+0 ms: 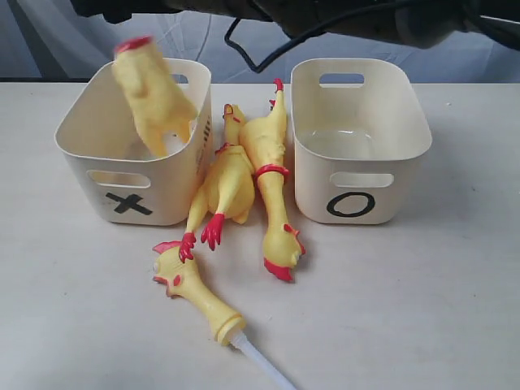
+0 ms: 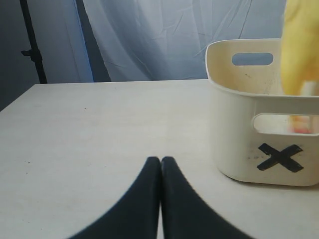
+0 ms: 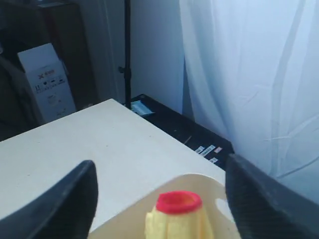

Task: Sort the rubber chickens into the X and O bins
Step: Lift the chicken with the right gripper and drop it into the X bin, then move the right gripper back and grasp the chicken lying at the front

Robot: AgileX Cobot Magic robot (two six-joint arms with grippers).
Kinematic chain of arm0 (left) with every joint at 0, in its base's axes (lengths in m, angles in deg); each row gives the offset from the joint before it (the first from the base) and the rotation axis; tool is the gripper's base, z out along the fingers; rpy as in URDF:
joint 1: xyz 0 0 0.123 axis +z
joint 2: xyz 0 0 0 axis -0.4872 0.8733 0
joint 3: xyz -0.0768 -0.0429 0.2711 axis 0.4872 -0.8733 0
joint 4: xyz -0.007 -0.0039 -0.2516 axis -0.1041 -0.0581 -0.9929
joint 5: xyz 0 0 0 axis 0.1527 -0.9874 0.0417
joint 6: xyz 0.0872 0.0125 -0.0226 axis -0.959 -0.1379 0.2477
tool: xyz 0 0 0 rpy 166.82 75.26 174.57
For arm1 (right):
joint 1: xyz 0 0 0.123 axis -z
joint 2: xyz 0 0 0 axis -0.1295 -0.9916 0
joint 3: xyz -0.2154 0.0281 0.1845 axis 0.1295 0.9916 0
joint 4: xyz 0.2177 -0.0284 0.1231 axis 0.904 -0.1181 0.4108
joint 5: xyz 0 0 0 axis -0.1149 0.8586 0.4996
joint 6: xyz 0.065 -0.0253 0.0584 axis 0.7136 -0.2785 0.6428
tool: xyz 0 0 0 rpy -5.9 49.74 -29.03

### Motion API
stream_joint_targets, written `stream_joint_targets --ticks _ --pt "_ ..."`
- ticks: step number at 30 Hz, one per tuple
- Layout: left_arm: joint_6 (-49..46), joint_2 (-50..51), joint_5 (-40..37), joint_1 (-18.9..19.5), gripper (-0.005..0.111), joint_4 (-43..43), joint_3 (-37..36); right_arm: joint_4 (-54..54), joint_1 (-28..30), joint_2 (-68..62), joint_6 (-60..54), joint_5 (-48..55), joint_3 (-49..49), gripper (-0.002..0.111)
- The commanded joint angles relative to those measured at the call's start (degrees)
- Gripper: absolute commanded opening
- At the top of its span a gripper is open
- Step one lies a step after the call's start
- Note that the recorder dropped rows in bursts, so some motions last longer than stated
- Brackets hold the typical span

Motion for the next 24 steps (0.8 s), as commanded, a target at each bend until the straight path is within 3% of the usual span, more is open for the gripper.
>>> stream_joint_targets --ticks 1,2,4,9,16,24 --pt "0.4 -0.3 0.8 -0.2 0.000 -0.4 0.1 -1.0 0.2 3.0 -0.4 7.3 -0.3 0.061" --pt "0.4 -0.3 0.8 -0.2 0.000 -0.4 0.1 -1.2 0.2 3.7 -0.4 11.3 -0.3 0.061" --pt "0.4 -0.3 0.8 -0.2 0.000 -0.4 0.1 -12.9 0.2 5.5 1.5 29.5 -0.3 0.061" --pt "0.4 -0.3 0.8 -0.2 0.000 -0.4 0.1 -36.5 0.1 1.9 21.3 65.8 -0.2 0.061" --pt "0.4 -0.3 0.8 -0.2 0.000 -0.4 0.1 -26.1 0.1 -6.6 28.1 67.8 2.3 0.061" --pt "0.4 -0.3 0.8 -0.2 0.000 -0.4 0.1 -26.2 0.0 -14.1 30.5 67.8 8.4 0.061"
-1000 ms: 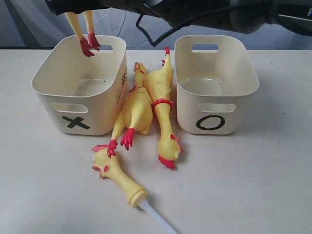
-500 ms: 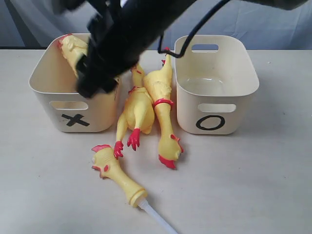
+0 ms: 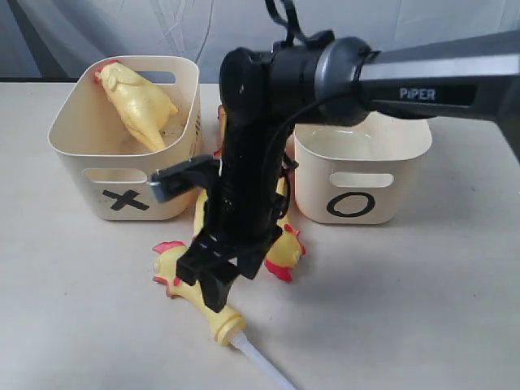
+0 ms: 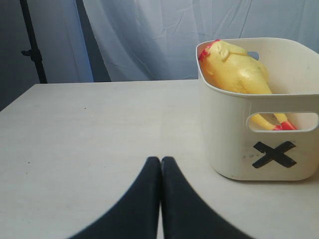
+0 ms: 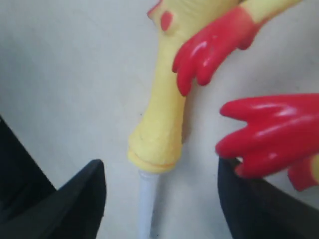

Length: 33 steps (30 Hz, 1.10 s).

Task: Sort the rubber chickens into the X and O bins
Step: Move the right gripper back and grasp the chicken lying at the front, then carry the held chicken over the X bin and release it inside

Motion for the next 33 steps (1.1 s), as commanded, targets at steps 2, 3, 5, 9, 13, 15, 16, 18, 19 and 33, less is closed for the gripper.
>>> stream_joint_targets --ticks 2,3,5,9,13,15,16,18,19,33 --pt "0.4 -0.3 0.8 -0.2 0.000 -0.4 0.1 -0.2 -0.9 -4.1 1.2 -0.4 6.3 0.061" --pt "0.4 -0.3 0.8 -0.2 0.000 -0.4 0.1 0.0 -1.3 -4.6 1.2 -1.6 7.0 0.061" --pt "0.4 -0.3 0.8 -0.2 0.000 -0.4 0.1 0.6 -3.4 -6.1 1.2 -3.6 7.9 0.061" --pt "0.4 -0.3 0.8 -0.2 0.000 -0.4 0.1 0.1 -9.4 -8.4 1.2 -0.8 8.2 0.008" --pt "0.4 -0.3 0.8 -0.2 0.000 -0.4 0.1 -4.4 -14.6 -8.4 1.8 0.1 8.2 -0.001" --pt "0.4 -0.3 0.8 -0.2 0.000 -0.4 0.1 -5.3 -16.4 -6.6 2.7 0.1 8.2 -0.001" --pt "0.4 -0.3 0.8 -0.2 0.000 -0.4 0.1 -5.5 -16.7 -5.7 2.7 0.1 8.1 -0.001" --pt "0.4 -0.3 0.8 -0.2 0.000 -0.4 0.1 -5.5 -17.1 -3.1 2.7 0.1 7.0 -0.001" --pt "0.4 -0.3 0.8 -0.2 0.000 -0.4 0.1 -5.3 -17.4 -1.8 2.7 0.1 6.2 -0.001" --pt "0.4 -0.3 0.8 -0.2 0.000 -0.4 0.1 -37.8 -16.2 10.5 3.4 -38.4 -22.1 -0.001"
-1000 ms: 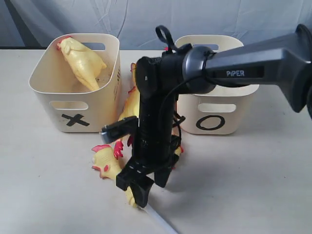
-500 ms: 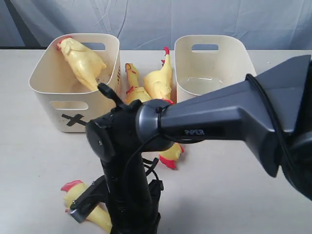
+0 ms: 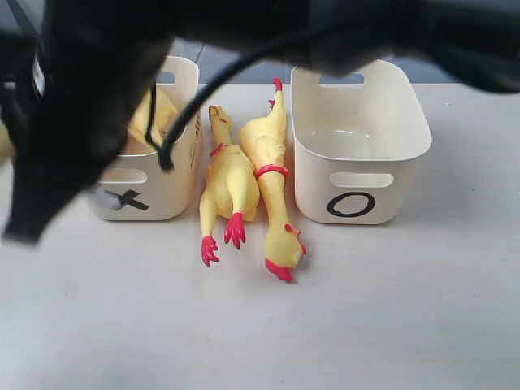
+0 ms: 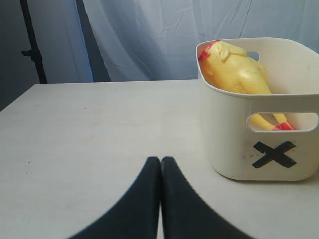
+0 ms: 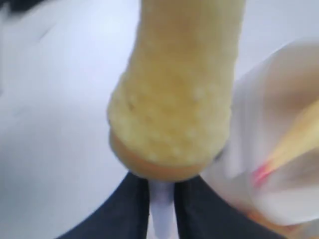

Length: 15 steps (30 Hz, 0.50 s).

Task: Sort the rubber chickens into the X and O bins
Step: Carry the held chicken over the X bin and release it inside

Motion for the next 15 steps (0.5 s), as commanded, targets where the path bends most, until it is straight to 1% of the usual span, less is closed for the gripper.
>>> stream_joint_targets --ticks 1,3,5,9,11,13,14,15 --pt "0.4 -0.3 0.8 -0.2 0.000 -0.4 0.1 -18.3 2.2 0.0 10.7 -27.8 -4.7 -0.001" --pt "0.4 -0.3 0.8 -0.2 0.000 -0.4 0.1 -20.1 4.1 -0.8 15.8 -37.4 -4.9 -0.001" --pt "0.4 -0.3 0.8 -0.2 0.000 -0.4 0.1 -19.4 6.7 -2.0 21.2 -43.1 -4.9 -0.001" --pt "0.4 -0.3 0.8 -0.2 0.000 -0.4 0.1 -19.3 11.6 -4.4 37.8 -41.3 -4.9 -0.001" --pt "0.4 -0.3 0.8 -0.2 0.000 -0.4 0.1 -19.3 12.8 -5.3 43.2 -40.7 -4.9 -0.001" --pt "0.4 -0.3 0.8 -0.2 0.000 -0.4 0.1 -19.4 13.3 -6.0 43.7 -40.5 -4.9 0.010" --pt "0.4 -0.3 0.8 -0.2 0.000 -0.4 0.1 -19.4 13.3 -6.2 43.7 -40.7 -4.9 0.019" --pt "0.4 -0.3 0.8 -0.2 0.000 -0.4 0.1 -19.4 13.3 -6.4 43.7 -41.1 -4.9 0.038"
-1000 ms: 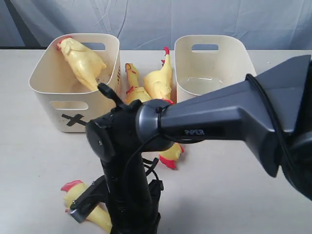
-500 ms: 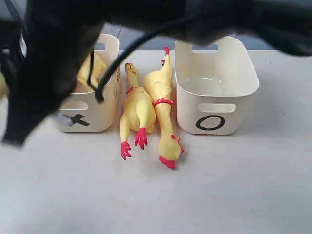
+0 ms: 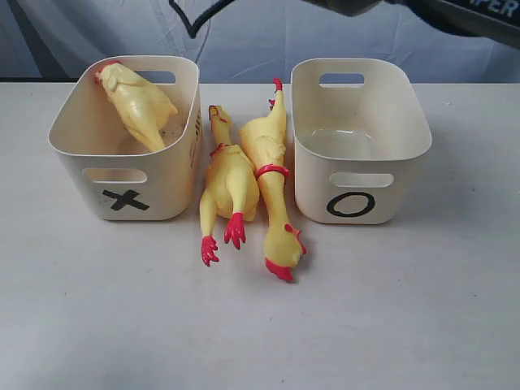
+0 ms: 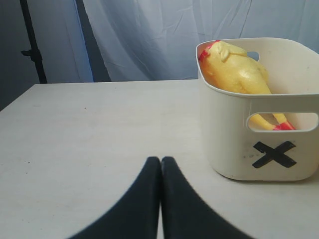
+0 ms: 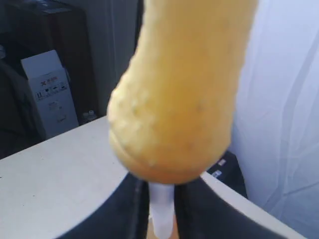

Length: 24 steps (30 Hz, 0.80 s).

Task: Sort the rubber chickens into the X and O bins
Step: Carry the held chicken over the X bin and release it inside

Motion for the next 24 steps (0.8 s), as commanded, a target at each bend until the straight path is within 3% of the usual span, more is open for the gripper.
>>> stream_joint_targets --ticks 1,3,4,7,13,24 --pt "0.4 -0.3 0.8 -0.2 0.000 -0.4 0.1 -0.8 0.4 -0.6 3.0 -1.6 -0.2 0.052" --pt "0.4 -0.3 0.8 -0.2 0.000 -0.4 0.1 -0.8 0.4 -0.6 3.0 -2.8 -0.2 0.084" --pt "0.4 -0.3 0.8 -0.2 0.000 -0.4 0.1 -0.8 0.4 -0.5 3.0 -2.7 -0.2 0.090" --pt "0.4 -0.3 0.8 -0.2 0.000 -0.4 0.1 -0.5 0.4 0.9 3.0 1.9 -0.2 0.083" --pt "0.4 -0.3 0.8 -0.2 0.000 -0.4 0.1 -1.3 0.4 2.7 1.0 14.3 -0.2 0.052" --pt "0.4 -0.3 0.8 -0.2 0.000 -0.4 0.1 -1.5 0.3 5.7 -2.2 14.8 -0.2 0.059"
